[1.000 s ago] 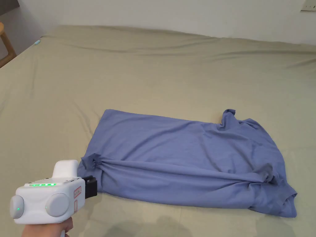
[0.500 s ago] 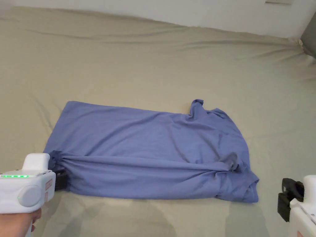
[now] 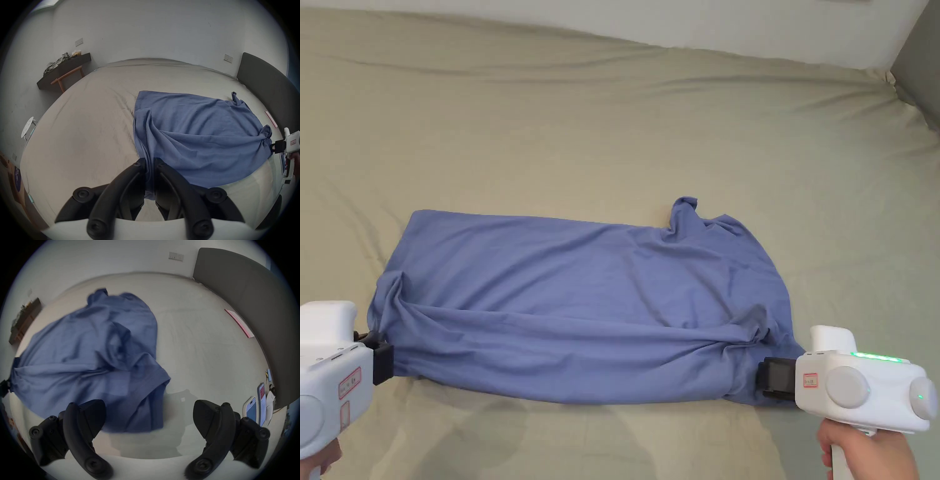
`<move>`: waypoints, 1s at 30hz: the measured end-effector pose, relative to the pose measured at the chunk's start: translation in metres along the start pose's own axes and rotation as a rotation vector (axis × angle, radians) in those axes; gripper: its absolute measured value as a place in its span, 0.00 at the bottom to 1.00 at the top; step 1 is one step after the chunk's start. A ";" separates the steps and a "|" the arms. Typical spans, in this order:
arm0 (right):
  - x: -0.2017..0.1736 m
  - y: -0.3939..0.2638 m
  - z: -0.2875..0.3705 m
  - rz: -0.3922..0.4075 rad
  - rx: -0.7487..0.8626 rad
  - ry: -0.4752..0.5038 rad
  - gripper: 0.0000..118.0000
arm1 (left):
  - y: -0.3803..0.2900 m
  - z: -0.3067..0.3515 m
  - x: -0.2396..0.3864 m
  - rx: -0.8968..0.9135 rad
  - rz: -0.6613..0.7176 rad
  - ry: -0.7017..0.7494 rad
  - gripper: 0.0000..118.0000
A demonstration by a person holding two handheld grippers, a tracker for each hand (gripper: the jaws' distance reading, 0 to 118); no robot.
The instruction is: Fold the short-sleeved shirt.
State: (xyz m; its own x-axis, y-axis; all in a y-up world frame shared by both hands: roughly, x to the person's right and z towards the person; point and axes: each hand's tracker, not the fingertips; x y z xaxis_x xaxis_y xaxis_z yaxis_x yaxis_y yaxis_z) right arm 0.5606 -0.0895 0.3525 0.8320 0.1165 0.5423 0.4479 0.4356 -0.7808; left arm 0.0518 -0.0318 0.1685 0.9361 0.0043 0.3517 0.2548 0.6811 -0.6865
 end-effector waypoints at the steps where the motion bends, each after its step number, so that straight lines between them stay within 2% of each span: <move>1: -0.003 0.001 -0.006 0.001 -0.001 0.017 0.94 | 0.000 -0.003 0.001 -0.008 -0.001 0.004 0.08; 3: -0.005 0.001 -0.011 -0.006 -0.029 0.071 0.91 | -0.002 -0.006 0.001 -0.022 0.001 0.009 0.08; 4: -0.007 0.001 -0.010 -0.011 -0.015 0.111 0.84 | -0.003 -0.010 0.000 -0.024 -0.001 0.010 0.08; 5: -0.009 0.001 -0.005 0.001 -0.004 0.131 0.70 | -0.003 -0.011 0.000 -0.027 -0.003 0.012 0.08; 7: -0.011 0.004 0.006 0.017 0.013 0.237 0.15 | -0.002 -0.011 -0.001 -0.030 -0.007 0.014 0.08; 8: -0.014 0.005 0.010 0.007 0.018 0.289 0.10 | -0.003 -0.012 -0.002 -0.031 -0.009 0.014 0.08; 9: -0.019 0.004 0.015 0.017 0.033 0.227 0.10 | -0.001 -0.011 -0.003 -0.031 -0.012 0.014 0.08; 10: -0.024 0.004 0.019 0.090 0.035 0.137 0.10 | 0.002 -0.007 -0.003 -0.027 -0.017 0.015 0.08; 11: -0.025 0.003 0.025 0.123 0.047 0.134 0.10 | 0.004 -0.002 -0.004 -0.021 -0.020 0.013 0.08; 16: -0.011 -0.003 0.077 0.056 0.082 0.183 0.10 | 0.015 0.035 -0.008 0.040 -0.058 0.013 0.08; 23: 0.009 -0.033 0.150 0.073 0.064 0.190 0.10 | -0.005 0.083 -0.027 0.006 -0.115 0.021 0.08; 26: 0.014 -0.061 0.153 0.082 0.011 0.179 0.10 | -0.036 0.087 -0.035 -0.045 -0.112 0.022 0.07; 30: 0.015 -0.101 0.128 0.054 -0.097 0.192 0.10 | -0.085 0.073 -0.040 -0.154 -0.122 0.038 0.07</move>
State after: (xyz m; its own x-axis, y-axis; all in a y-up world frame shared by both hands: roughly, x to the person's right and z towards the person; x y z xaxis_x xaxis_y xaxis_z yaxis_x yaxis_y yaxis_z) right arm 0.4858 -0.0176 0.4790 0.8984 -0.0392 0.4375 0.4231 0.3441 -0.8382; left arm -0.0254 -0.0371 0.2592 0.9039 -0.1011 0.4157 0.3981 0.5546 -0.7307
